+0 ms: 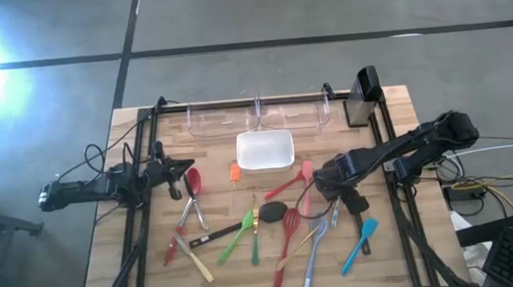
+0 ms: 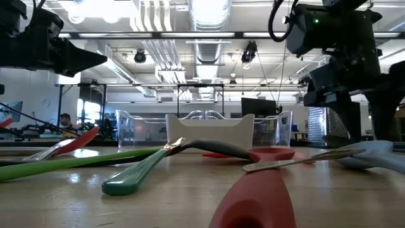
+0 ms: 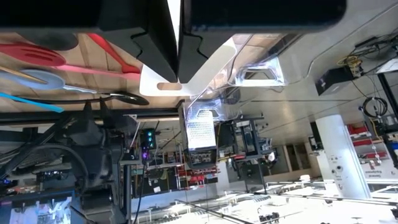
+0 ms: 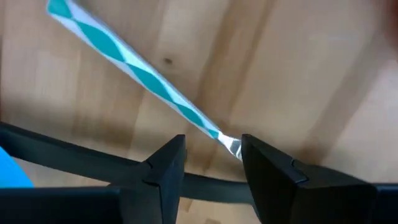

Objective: Pick & Place Kitchen Items
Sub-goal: Put the blue table knife into the white bin

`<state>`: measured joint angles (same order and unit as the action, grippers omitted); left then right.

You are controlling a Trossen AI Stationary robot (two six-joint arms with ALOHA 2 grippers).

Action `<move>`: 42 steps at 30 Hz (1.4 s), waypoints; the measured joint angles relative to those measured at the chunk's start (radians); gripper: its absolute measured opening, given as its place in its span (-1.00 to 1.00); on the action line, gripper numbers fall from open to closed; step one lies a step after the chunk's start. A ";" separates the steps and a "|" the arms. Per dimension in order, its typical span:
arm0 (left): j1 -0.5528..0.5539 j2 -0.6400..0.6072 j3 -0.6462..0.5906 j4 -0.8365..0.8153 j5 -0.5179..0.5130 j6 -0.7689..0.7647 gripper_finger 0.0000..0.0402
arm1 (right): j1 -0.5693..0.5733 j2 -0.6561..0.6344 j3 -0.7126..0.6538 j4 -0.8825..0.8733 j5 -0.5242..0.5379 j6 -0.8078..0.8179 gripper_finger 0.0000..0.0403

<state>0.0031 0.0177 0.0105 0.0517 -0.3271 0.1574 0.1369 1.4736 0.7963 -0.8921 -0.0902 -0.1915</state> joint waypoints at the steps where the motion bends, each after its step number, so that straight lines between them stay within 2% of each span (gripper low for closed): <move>1: 0.000 0.000 0.000 0.000 0.000 0.000 -0.91 | 0.012 0.007 0.000 0.005 0.000 -0.003 -0.28; 7: 0.000 0.000 0.000 0.000 0.000 0.000 -0.92 | 0.054 0.047 -0.001 0.039 0.015 -0.018 -0.31; 19: 0.000 0.000 0.000 0.000 0.000 0.000 -0.92 | 0.056 0.124 -0.009 0.096 0.015 -0.026 -0.38; 24: 0.000 0.000 0.000 0.000 0.000 0.000 -0.91 | 0.055 0.124 -0.010 0.096 0.022 -0.041 -0.51; 31: 0.000 0.000 0.000 0.000 0.000 0.000 -0.92 | 0.055 0.099 -0.015 0.086 0.012 -0.038 -0.90; 42: 0.000 0.000 0.000 0.000 0.000 0.000 -0.92 | 0.056 0.086 0.000 -0.010 0.032 -0.029 -0.92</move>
<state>0.0032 0.0177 0.0107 0.0518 -0.3271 0.1574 0.1925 1.5593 0.7962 -0.9024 -0.0581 -0.2206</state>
